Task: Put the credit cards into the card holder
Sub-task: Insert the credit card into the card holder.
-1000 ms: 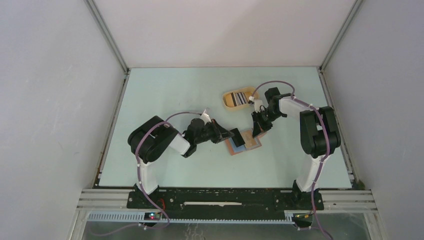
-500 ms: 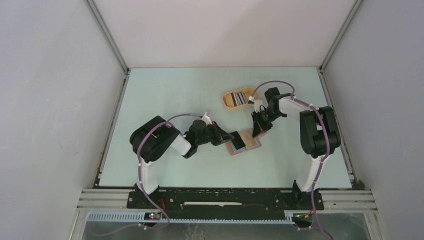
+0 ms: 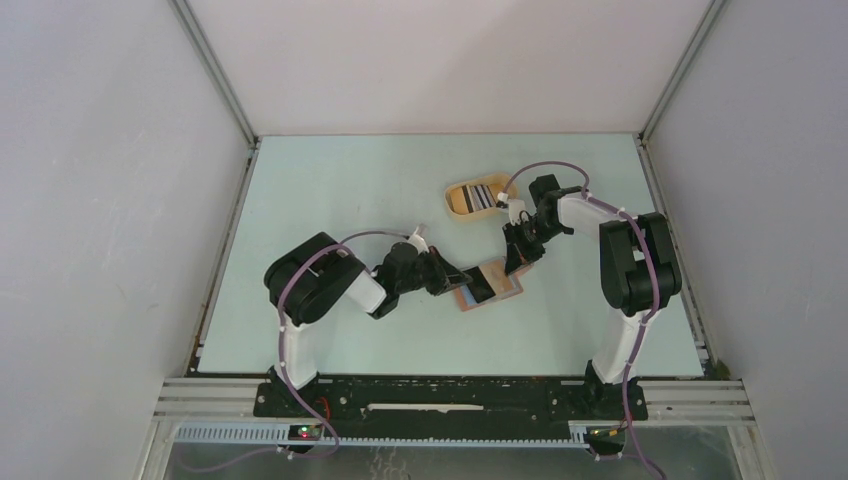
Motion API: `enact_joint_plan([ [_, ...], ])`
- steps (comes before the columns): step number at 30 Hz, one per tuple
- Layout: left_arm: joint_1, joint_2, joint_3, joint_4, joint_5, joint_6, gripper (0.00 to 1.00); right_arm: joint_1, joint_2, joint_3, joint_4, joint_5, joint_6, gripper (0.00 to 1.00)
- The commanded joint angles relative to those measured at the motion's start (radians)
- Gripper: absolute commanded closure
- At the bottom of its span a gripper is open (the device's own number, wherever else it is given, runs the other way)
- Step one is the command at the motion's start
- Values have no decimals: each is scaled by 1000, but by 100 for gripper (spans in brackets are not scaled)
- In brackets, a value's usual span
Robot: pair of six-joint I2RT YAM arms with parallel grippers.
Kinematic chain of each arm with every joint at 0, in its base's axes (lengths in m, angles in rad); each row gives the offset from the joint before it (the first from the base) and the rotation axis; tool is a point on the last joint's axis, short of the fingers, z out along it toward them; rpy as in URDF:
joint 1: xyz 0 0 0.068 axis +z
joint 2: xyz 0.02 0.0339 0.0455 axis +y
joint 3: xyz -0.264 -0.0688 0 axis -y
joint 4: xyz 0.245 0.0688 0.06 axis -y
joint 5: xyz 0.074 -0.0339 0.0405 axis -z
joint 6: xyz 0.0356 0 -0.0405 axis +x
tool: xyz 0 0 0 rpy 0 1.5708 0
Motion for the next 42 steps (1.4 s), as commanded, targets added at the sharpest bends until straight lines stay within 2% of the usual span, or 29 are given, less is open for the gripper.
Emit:
enact_joint_plan([
  [1, -15, 29, 28, -10, -28, -15, 100, 3, 13, 21, -6, 53, -11, 92],
  [32, -20, 106, 101, -30, 54, -98, 100, 2, 12, 26, -12, 42, -20, 90],
  [36, -18, 115, 119, -48, 64, -98, 100, -4, 0, 30, -20, 15, -26, 88],
  [42, -18, 123, 136, -73, 74, -98, 94, -17, -62, 33, -29, -77, -60, 72],
])
